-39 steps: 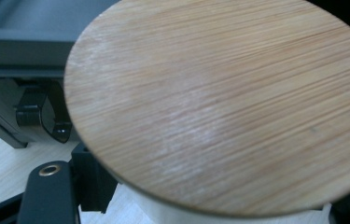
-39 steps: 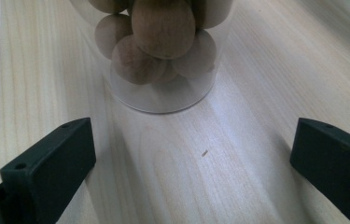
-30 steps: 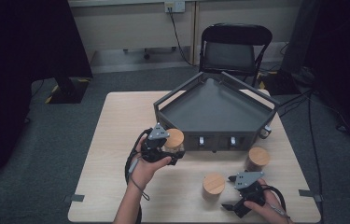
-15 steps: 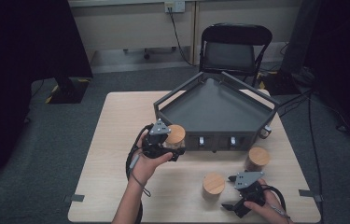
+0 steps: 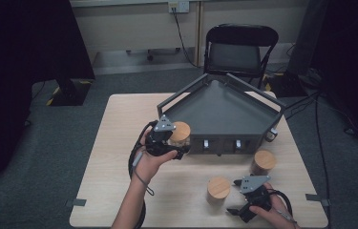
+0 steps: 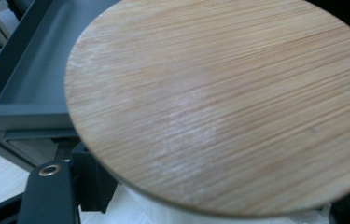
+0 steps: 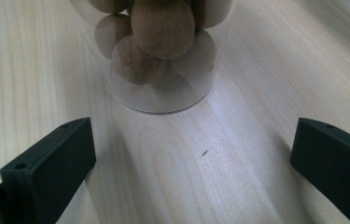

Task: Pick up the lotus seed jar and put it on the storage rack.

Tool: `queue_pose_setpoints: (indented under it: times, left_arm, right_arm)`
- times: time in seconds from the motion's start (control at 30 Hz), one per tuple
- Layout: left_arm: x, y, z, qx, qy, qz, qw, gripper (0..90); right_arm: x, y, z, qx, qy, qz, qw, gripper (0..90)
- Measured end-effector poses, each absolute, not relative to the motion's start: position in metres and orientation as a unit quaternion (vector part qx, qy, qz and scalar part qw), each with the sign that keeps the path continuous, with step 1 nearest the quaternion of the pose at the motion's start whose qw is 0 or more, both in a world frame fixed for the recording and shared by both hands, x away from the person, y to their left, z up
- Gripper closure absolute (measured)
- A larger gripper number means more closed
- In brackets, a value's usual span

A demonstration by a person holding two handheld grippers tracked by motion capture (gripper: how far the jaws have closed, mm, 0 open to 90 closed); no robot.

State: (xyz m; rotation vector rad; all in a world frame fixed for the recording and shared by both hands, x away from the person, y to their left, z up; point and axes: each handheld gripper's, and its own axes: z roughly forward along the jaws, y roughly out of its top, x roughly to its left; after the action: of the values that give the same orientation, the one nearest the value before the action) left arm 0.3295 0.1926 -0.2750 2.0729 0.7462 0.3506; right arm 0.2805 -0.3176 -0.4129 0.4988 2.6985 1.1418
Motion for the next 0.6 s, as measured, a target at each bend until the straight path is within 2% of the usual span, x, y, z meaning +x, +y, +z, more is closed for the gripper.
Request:
queue_pose_setpoints:
  times: [0.6]
  left_arm:
    - [0.343,0.178,-0.257,0.832,0.303,0.151,0.439,25.8]
  right_arm:
    - [0.281,-0.318,-0.413,0.167,0.905,0.383,0.085,0.0]
